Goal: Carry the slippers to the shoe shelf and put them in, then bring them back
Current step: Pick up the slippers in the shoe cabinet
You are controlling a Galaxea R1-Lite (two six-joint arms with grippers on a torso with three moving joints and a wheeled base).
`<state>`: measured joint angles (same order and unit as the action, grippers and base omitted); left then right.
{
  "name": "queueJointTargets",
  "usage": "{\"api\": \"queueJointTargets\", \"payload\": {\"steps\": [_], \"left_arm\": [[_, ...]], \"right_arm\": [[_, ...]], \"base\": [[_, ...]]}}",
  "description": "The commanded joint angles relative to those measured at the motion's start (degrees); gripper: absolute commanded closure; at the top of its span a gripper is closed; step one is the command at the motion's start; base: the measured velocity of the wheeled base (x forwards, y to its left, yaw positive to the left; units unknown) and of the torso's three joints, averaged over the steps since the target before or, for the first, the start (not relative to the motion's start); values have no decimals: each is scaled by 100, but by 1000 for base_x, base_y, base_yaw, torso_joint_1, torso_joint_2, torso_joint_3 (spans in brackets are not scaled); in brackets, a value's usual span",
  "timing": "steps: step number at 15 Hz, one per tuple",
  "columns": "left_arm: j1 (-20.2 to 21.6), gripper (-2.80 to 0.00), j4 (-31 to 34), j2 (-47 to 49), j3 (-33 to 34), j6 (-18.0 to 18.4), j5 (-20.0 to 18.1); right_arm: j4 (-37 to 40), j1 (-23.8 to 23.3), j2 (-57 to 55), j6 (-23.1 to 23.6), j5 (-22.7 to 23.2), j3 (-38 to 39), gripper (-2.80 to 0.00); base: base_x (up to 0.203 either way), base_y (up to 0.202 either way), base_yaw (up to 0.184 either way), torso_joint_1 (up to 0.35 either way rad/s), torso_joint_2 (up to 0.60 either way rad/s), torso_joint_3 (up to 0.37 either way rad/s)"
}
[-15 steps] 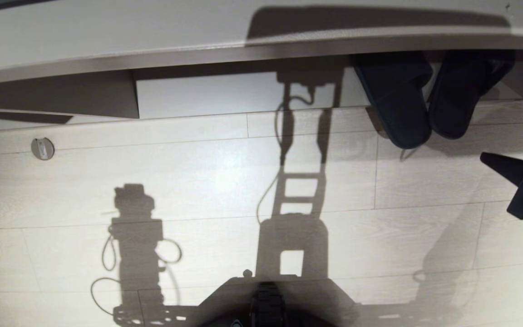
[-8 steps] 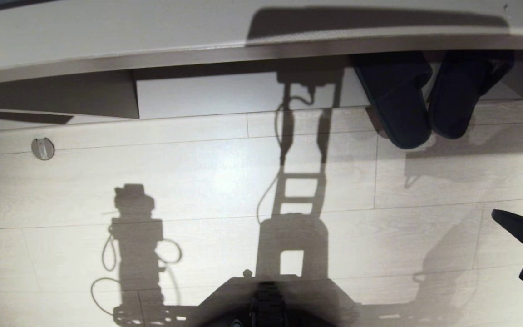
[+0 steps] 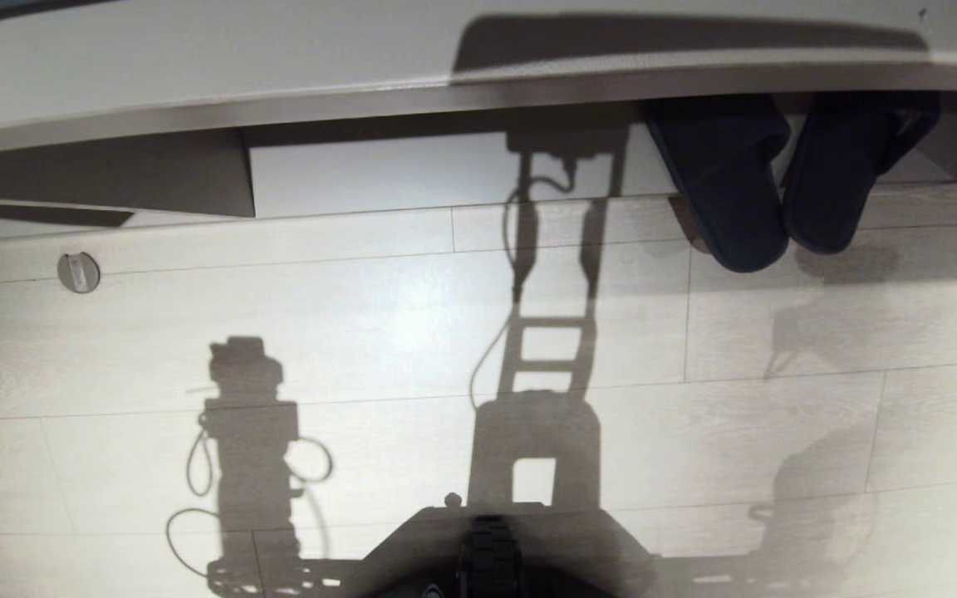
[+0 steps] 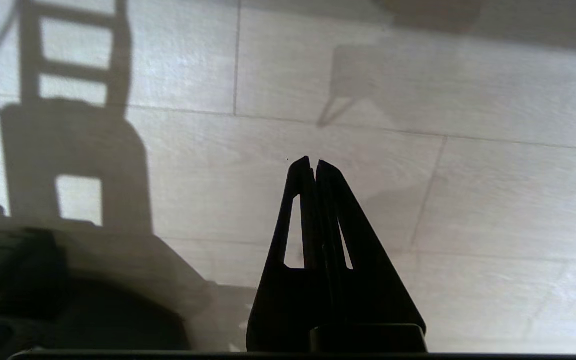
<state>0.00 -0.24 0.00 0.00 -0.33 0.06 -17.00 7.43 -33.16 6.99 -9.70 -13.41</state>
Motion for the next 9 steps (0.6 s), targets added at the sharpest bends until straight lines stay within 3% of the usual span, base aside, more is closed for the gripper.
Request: {"api": "queueJointTargets", "payload": {"steps": [1, 9], "left_arm": [[0, 0, -2, 1, 0, -2, 3], [0, 0, -2, 0, 0, -2, 3]], "right_arm": [[146, -115, 655, 14, 74, 172, 0], [852, -608, 2515, 31, 710, 1301, 0]], "base": [[0, 0, 0, 0, 0, 0], [0, 0, 0, 0, 0, 0]]}}
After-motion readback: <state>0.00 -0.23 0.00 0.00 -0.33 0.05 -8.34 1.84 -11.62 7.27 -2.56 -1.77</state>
